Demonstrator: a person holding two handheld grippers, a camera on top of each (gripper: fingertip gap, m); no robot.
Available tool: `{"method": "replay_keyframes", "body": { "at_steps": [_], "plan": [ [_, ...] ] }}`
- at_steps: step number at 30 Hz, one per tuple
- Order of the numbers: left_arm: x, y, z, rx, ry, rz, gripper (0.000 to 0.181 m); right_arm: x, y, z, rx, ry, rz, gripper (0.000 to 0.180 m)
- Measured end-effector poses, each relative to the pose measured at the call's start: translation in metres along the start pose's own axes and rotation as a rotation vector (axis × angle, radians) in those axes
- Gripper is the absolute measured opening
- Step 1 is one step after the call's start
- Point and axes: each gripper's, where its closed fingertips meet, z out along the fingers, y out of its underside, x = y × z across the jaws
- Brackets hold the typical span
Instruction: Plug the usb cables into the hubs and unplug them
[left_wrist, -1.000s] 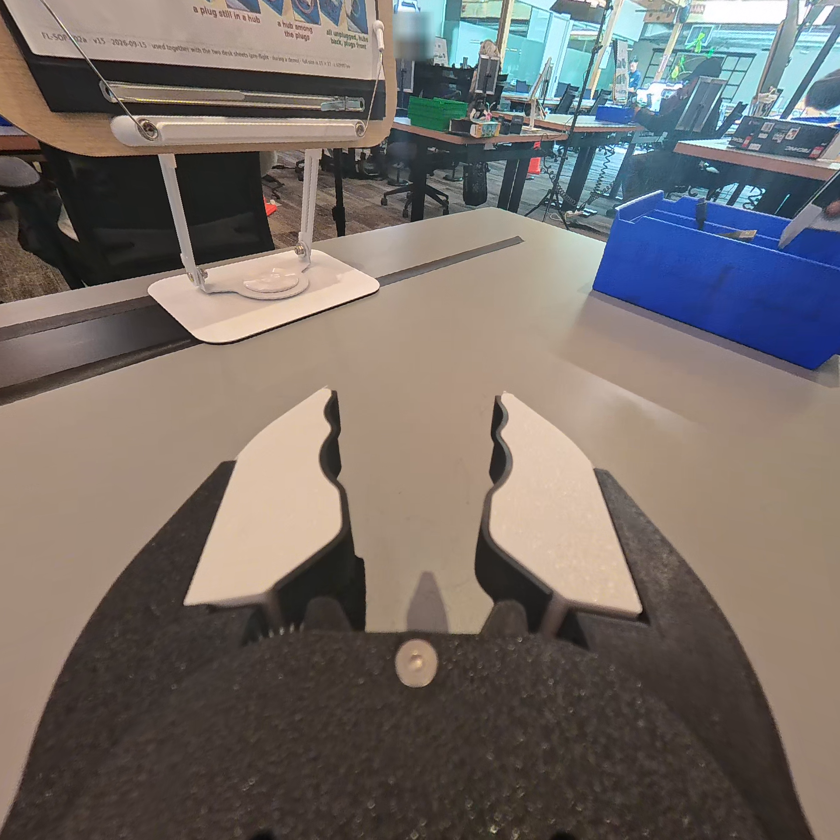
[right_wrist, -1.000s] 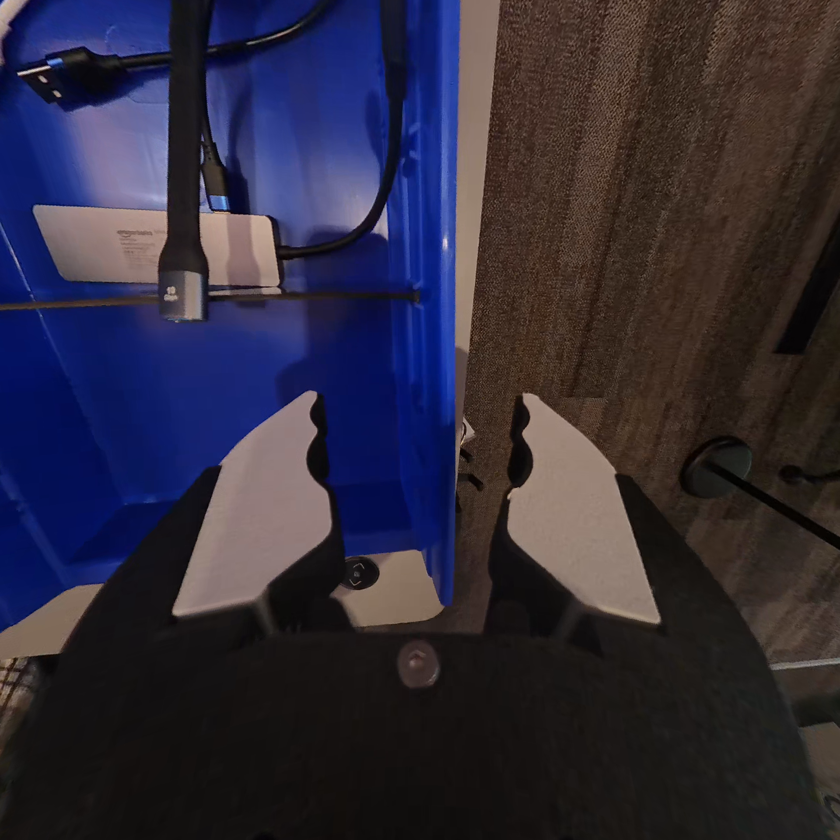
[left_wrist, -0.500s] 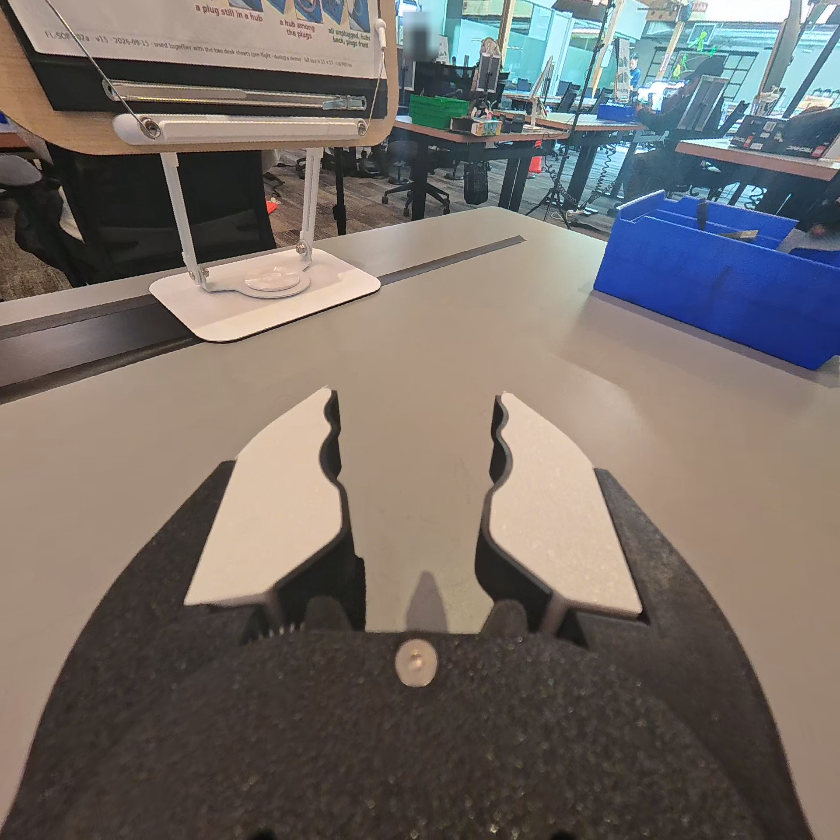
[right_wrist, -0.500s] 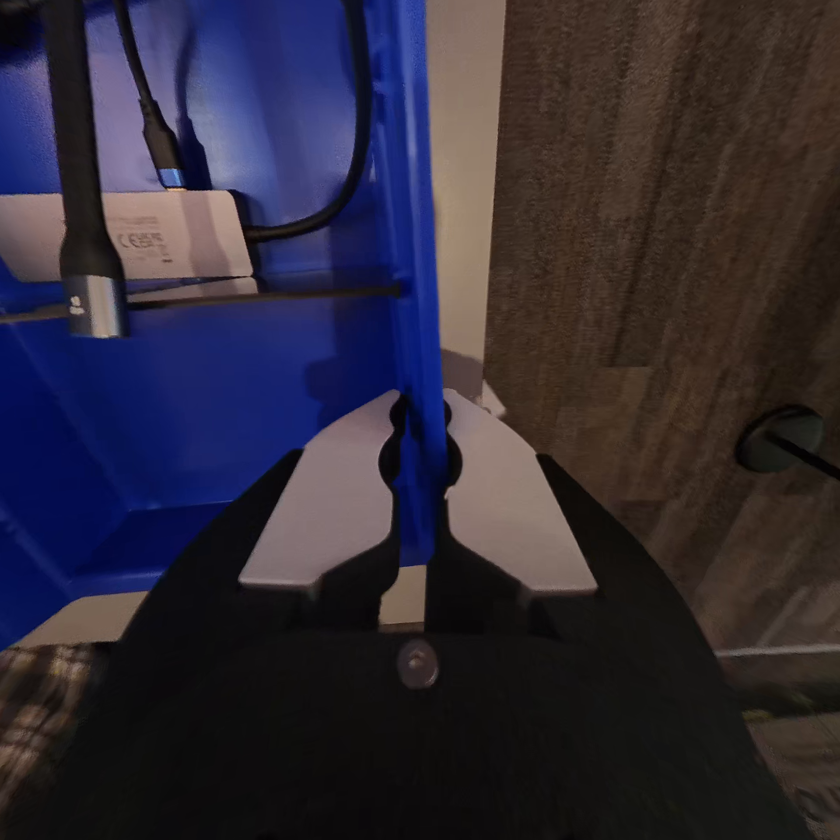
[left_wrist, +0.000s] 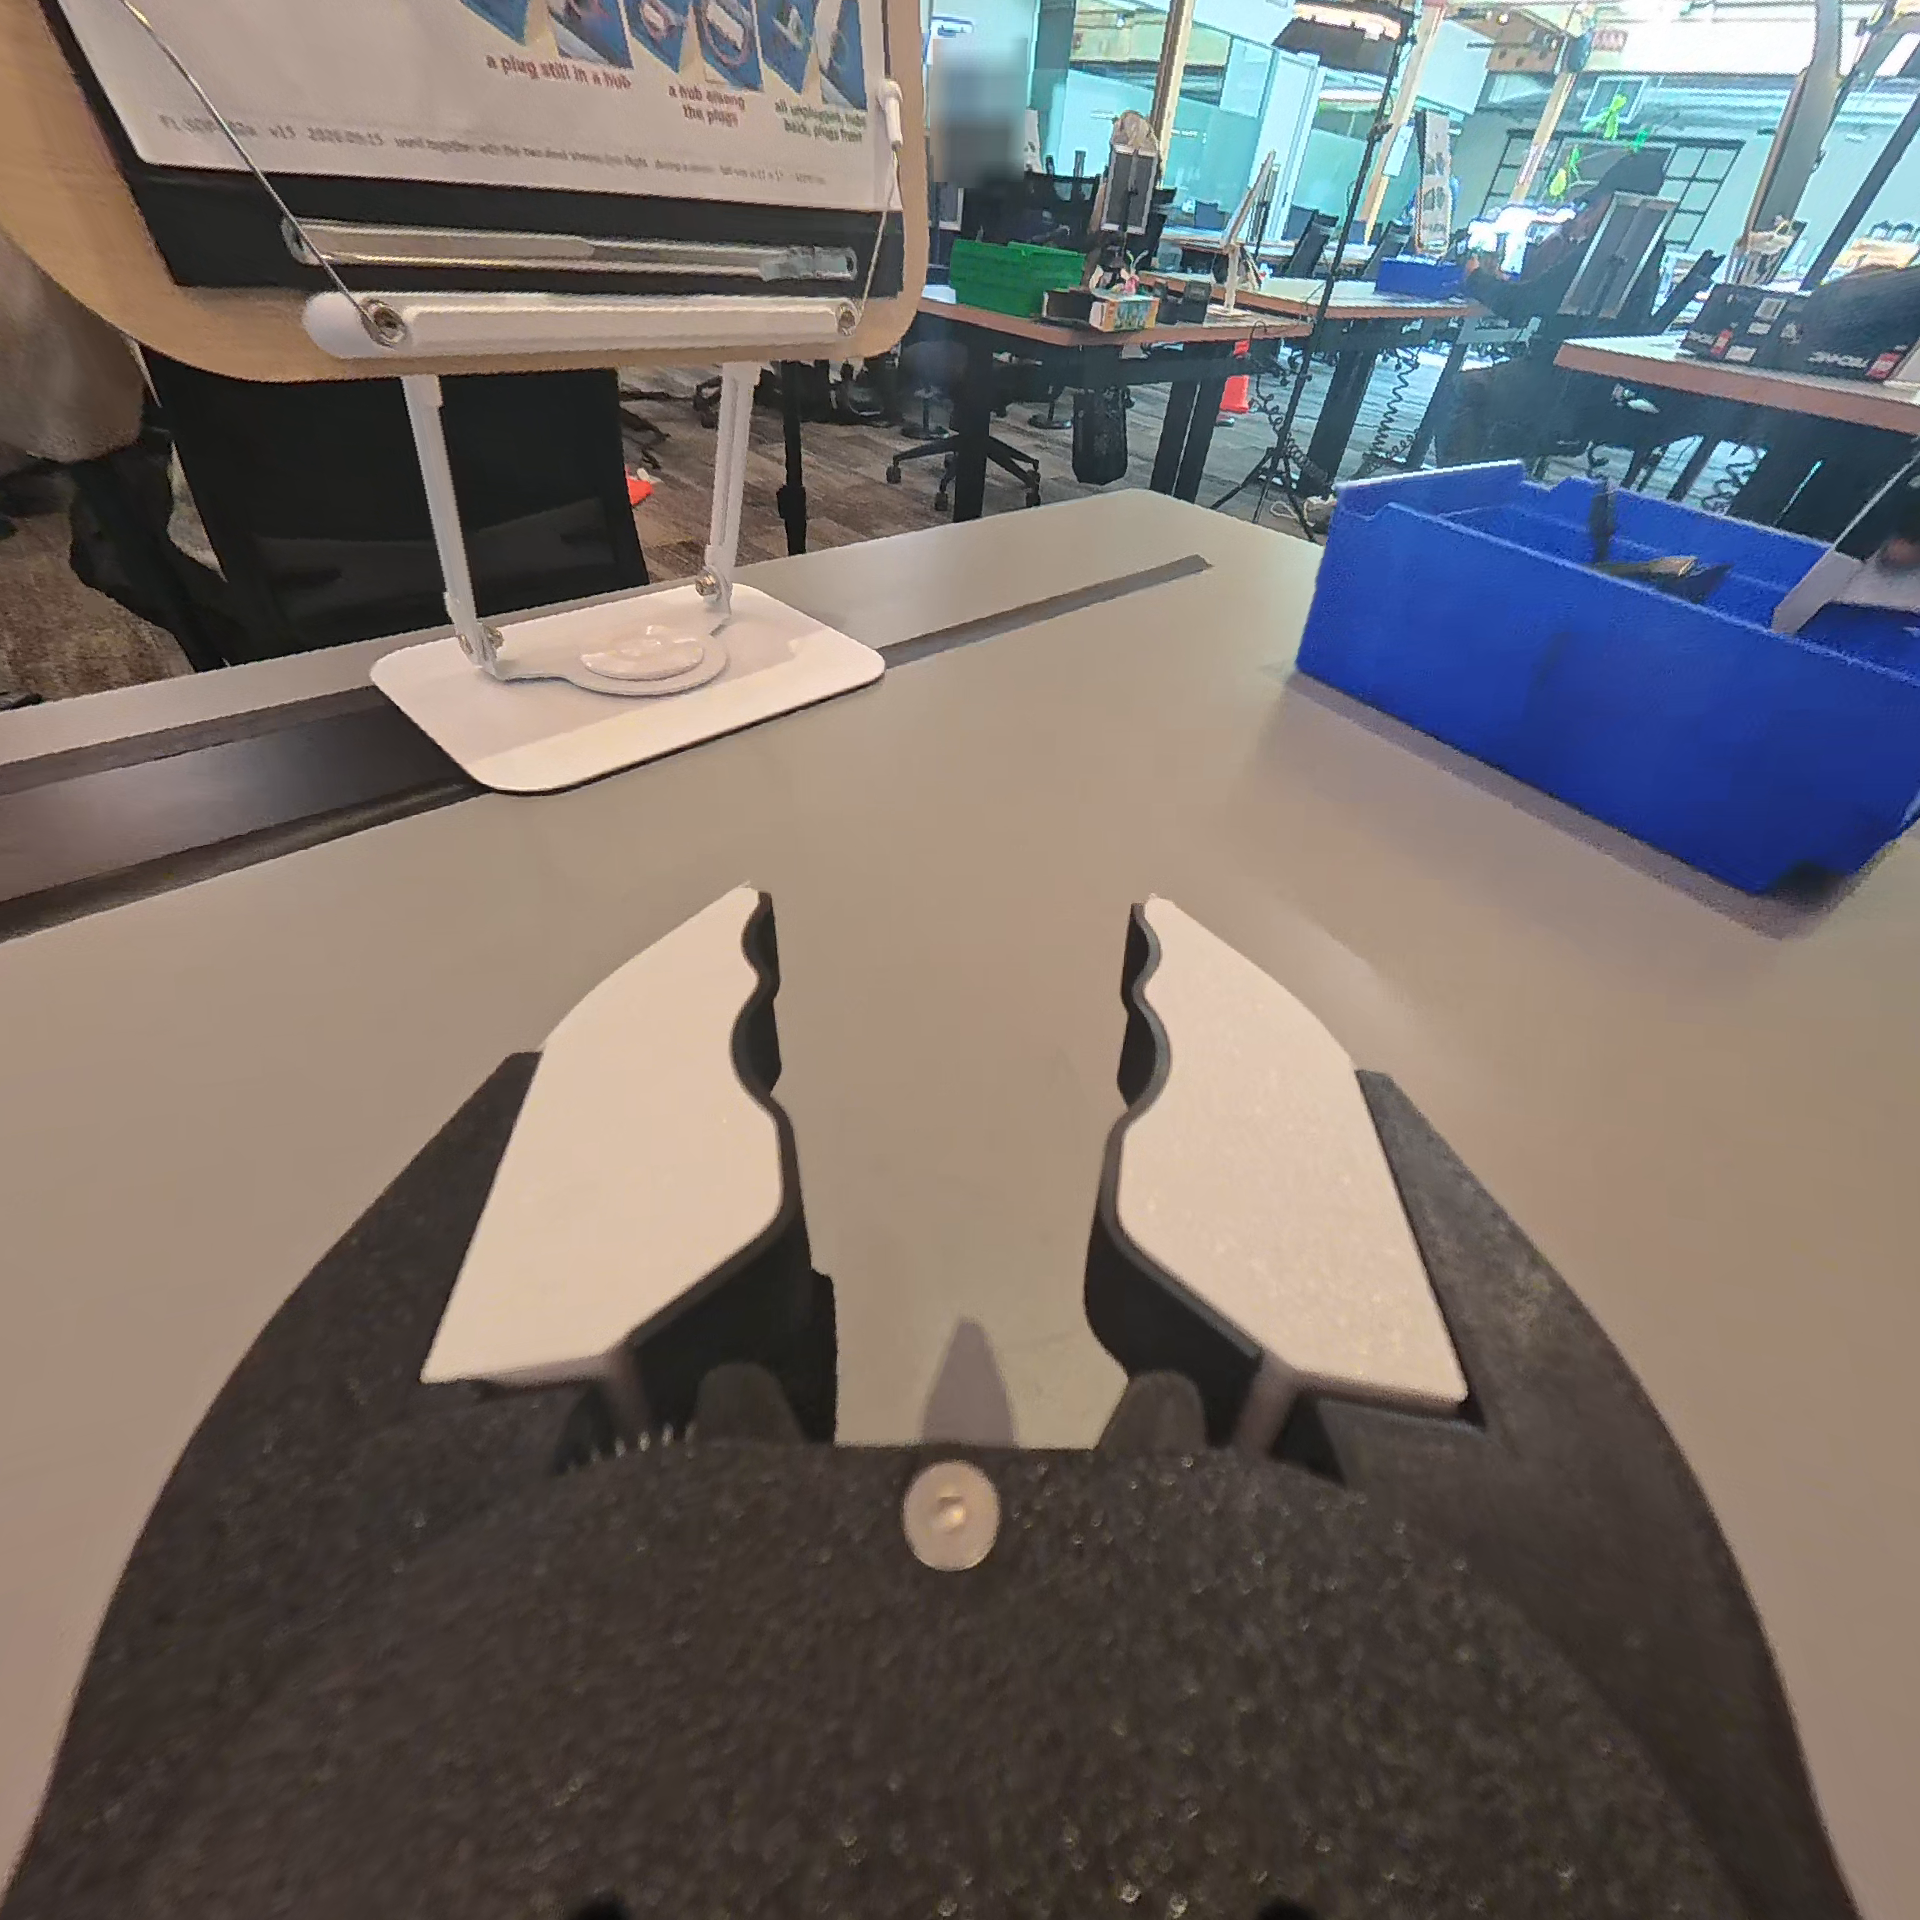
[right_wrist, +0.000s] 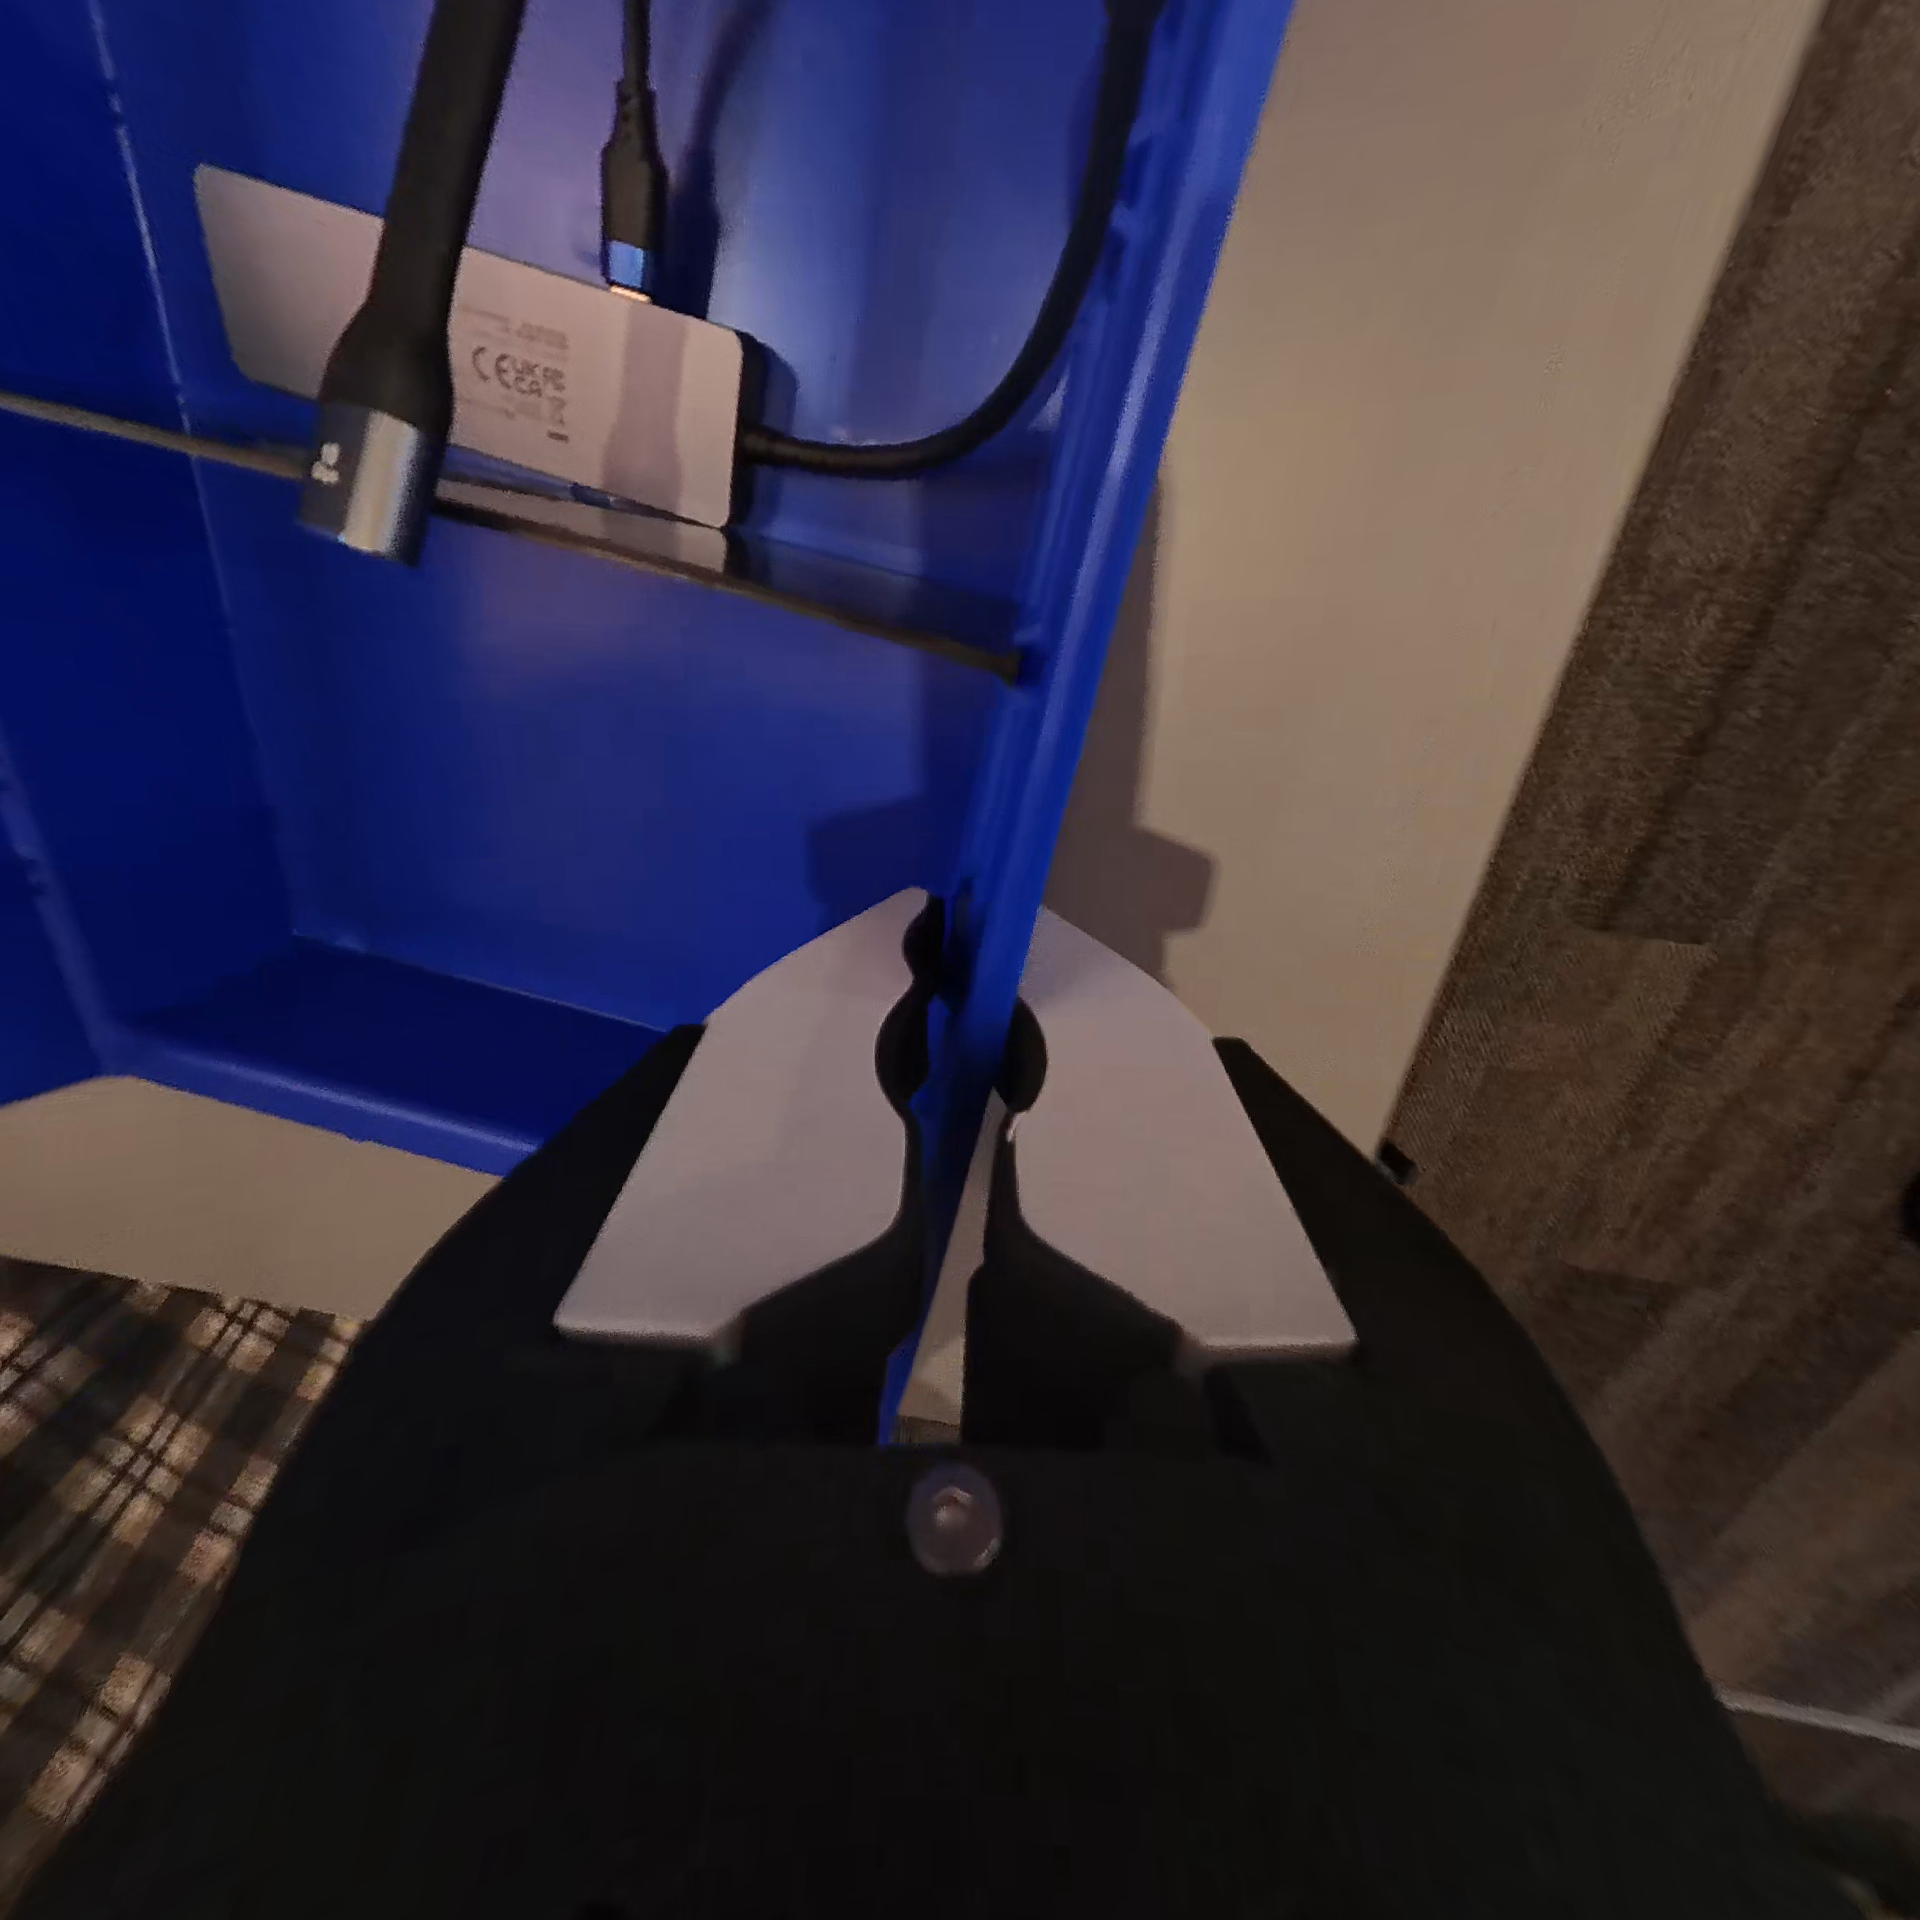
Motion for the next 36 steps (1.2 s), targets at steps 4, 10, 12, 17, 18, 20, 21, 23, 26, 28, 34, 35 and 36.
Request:
{"method": "replay_keyframes", "body": {
  "at_steps": [4, 10, 12, 17, 18, 20, 21, 23, 26, 28, 34, 35, 36],
  "plan": [
    [-0.001, -0.005, -0.003, 0.018, 0.002, -0.011, 0.063, -0.038, -0.009, 0.005, 0.013, -0.03, -0.044, 0.006],
    [0.0, -0.016, -0.01, 0.054, 0.01, -0.019, 0.063, -0.099, -0.027, 0.01, 0.033, -0.057, -0.09, 0.008],
    [0.0, -0.021, -0.014, 0.062, 0.017, -0.036, 0.063, -0.12, -0.032, 0.011, 0.032, -0.055, -0.124, 0.008],
    [0.004, -0.03, -0.03, 0.075, 0.046, -0.13, 0.063, -0.175, -0.041, 0.015, 0.025, -0.067, -0.172, 0.008],
    [0.005, -0.032, -0.034, 0.076, 0.048, -0.146, 0.064, -0.186, -0.042, 0.017, 0.023, -0.075, -0.179, 0.008],
    [0.006, -0.034, -0.044, 0.068, 0.044, -0.164, 0.065, -0.211, -0.041, 0.023, 0.015, -0.098, -0.176, 0.008],
    [0.006, -0.034, -0.049, 0.066, 0.039, -0.17, 0.065, -0.223, -0.04, 0.025, 0.011, -0.113, -0.176, 0.008],
    [0.007, -0.035, -0.06, 0.068, 0.035, -0.183, 0.065, -0.247, -0.039, 0.031, 0.008, -0.135, -0.184, 0.008],
    [0.011, -0.037, -0.074, 0.075, 0.038, -0.203, 0.065, -0.28, -0.038, 0.039, 0.009, -0.156, -0.182, 0.008],
    [0.013, -0.04, -0.082, 0.082, 0.037, -0.206, 0.065, -0.301, -0.037, 0.044, 0.006, -0.161, -0.166, 0.008],
    [0.016, -0.052, -0.104, 0.1, 0.024, -0.189, 0.065, -0.356, -0.034, 0.053, -0.006, -0.176, -0.116, 0.009],
    [0.016, -0.054, -0.107, 0.103, 0.021, -0.185, 0.065, -0.364, -0.033, 0.054, -0.008, -0.178, -0.119, 0.009],
    [0.016, -0.056, -0.11, 0.109, 0.019, -0.182, 0.065, -0.372, -0.032, 0.055, -0.01, -0.182, -0.121, 0.009]
  ]
}}
